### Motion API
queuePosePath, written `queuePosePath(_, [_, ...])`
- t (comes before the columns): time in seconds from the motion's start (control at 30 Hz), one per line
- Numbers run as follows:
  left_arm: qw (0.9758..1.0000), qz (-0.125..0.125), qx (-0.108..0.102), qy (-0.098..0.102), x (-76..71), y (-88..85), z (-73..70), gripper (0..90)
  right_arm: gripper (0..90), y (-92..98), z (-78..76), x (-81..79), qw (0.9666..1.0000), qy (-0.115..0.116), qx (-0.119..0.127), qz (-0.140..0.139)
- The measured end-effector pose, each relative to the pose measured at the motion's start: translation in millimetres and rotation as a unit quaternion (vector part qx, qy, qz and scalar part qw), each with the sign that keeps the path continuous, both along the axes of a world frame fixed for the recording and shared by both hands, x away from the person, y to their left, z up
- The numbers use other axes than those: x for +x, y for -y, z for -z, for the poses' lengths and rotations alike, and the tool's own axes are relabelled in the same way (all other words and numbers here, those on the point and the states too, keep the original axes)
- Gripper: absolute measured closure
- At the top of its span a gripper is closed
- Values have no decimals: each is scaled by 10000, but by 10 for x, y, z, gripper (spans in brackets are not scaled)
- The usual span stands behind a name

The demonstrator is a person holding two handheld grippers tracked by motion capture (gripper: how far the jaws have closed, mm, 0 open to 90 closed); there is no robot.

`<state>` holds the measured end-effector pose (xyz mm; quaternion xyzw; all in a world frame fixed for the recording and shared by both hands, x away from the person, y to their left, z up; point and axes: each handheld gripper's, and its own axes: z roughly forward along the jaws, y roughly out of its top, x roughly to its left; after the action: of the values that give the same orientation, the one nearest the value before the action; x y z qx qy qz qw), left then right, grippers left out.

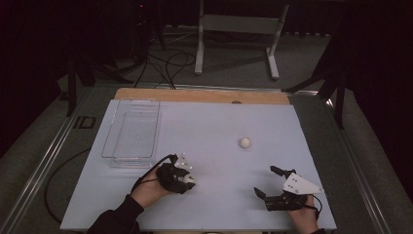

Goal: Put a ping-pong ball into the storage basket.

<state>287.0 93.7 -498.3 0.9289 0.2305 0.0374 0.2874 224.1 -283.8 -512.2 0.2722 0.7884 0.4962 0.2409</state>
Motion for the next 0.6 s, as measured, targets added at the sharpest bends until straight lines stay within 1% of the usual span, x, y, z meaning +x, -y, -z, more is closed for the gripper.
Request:
queuePosePath(0.03, [10000,59,3,-4,-3,-4,-11,522,80,1,0,-1,10000,-3,3,-6])
queuePosePath(0.1, [10000,68,13,3,-9,-7,-28,523,80,2,1,2,10000,-8,1,1])
queuePosePath(0.17, [9999,134,27,-5,-11,-12,-43,523,80,4,3,5,10000,-12,14,-2])
queuePosePath(0.23, [9999,128,22,-32,-10,-17,-55,523,80,1,2,2,10000,-13,4,-6])
queuePosePath(0.27, [9999,114,7,7,-18,-19,-59,523,80,1,0,0,10000,-8,19,-17])
queuePosePath(0.3, [9999,107,-4,3,-21,-22,-63,523,80,-1,-3,-2,10000,7,33,-15])
queuePosePath(0.33, [9999,139,-8,-19,-23,-24,-66,523,80,-2,-5,-3,10000,13,26,-12])
queuePosePath(0.37, [9999,164,8,2,-28,-26,-69,523,80,-1,-5,-2,10000,13,35,-18])
queuePosePath(0.43, [9998,188,1,-53,-29,-30,-80,523,80,2,-2,1,10000,-4,26,-12])
queuePosePath(0.47, [9998,204,7,-26,-31,-35,-94,524,80,2,-1,0,10000,-4,32,-13])
queuePosePath(0.6, [9996,277,15,-69,-35,-44,-148,523,80,2,-4,0,10000,-4,64,-12])
